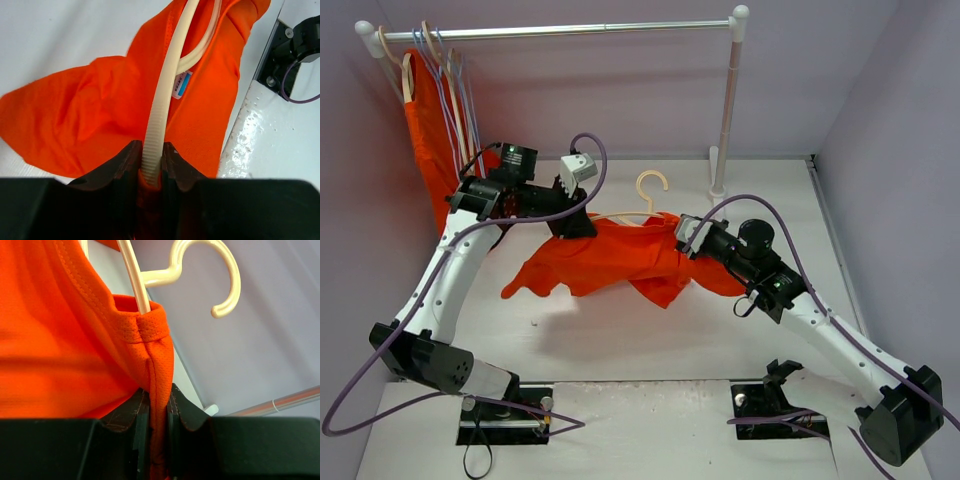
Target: Place the t-shirt on the hanger
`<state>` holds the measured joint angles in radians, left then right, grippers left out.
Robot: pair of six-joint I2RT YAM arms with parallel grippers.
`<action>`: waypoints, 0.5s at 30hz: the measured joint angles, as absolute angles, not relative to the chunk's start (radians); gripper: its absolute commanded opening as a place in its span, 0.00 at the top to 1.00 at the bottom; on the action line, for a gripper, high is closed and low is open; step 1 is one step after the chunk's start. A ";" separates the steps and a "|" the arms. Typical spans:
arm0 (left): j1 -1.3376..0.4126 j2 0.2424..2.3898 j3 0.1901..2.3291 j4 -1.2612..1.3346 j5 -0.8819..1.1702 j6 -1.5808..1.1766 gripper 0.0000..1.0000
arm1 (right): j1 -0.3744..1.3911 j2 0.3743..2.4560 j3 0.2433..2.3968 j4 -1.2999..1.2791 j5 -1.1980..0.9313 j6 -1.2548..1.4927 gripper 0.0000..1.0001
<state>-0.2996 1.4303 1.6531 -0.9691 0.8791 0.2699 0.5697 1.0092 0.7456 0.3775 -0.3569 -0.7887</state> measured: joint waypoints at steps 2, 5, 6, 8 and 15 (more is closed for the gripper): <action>-0.308 1.426 1.653 -0.968 0.867 0.278 1.00 | 0.569 1.010 0.746 0.374 -0.357 -0.789 1.00; -0.315 1.417 1.653 -0.968 0.857 0.280 1.00 | 0.569 1.011 0.746 0.373 -0.362 -0.789 1.00; -0.316 1.412 1.651 -0.964 0.854 0.280 1.00 | 0.569 1.011 0.746 0.373 -0.364 -0.788 1.00; -0.321 1.393 1.630 -0.945 0.843 0.278 1.00 | 0.569 1.011 0.747 0.373 -0.368 -0.789 1.00; -0.326 1.321 1.568 -0.877 0.830 0.264 0.81 | 0.569 1.011 0.754 0.377 -0.383 -0.788 1.00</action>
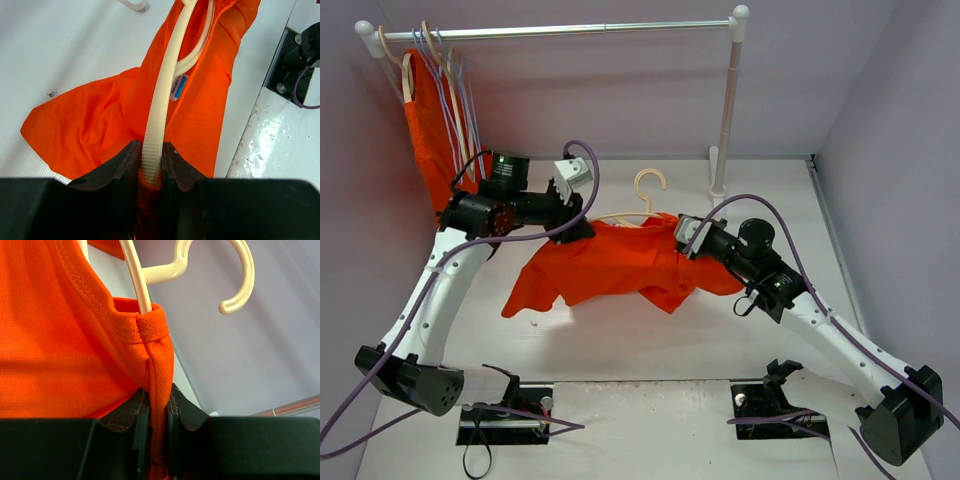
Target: Place the t-shirt on the hanger
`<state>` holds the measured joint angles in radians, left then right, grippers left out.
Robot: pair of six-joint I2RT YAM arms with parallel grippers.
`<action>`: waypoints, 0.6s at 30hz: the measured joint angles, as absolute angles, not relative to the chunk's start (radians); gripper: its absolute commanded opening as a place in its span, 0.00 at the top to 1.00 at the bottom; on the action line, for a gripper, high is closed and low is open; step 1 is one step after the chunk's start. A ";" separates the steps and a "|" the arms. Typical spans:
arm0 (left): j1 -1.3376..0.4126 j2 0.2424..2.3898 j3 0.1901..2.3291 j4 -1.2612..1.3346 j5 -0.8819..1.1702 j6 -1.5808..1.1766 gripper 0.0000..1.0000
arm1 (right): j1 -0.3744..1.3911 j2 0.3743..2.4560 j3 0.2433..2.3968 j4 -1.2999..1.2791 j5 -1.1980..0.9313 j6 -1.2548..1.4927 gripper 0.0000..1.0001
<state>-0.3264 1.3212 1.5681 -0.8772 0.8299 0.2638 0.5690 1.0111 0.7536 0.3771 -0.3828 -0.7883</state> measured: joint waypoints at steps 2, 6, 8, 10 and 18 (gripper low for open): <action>-0.327 1.318 1.568 -0.868 0.833 0.259 0.80 | 0.569 1.011 0.756 0.381 -0.383 -0.788 1.00; -0.334 1.319 1.568 -0.857 0.846 0.251 0.79 | 0.569 1.015 0.756 0.381 -0.382 -0.789 1.00; -0.344 1.319 1.568 -0.855 0.853 0.249 0.78 | 0.569 1.019 0.756 0.381 -0.382 -0.789 1.00; -0.359 1.322 1.568 -0.854 0.859 0.248 0.78 | 0.570 1.023 0.756 0.381 -0.382 -0.792 1.00; -0.413 1.361 1.568 -0.851 0.865 0.245 0.77 | 0.572 1.037 0.761 0.376 -0.388 -0.820 1.00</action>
<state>-0.4126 1.3605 1.5684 -0.8509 0.8650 0.2455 0.5720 1.0374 0.7612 0.3756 -0.3878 -0.8204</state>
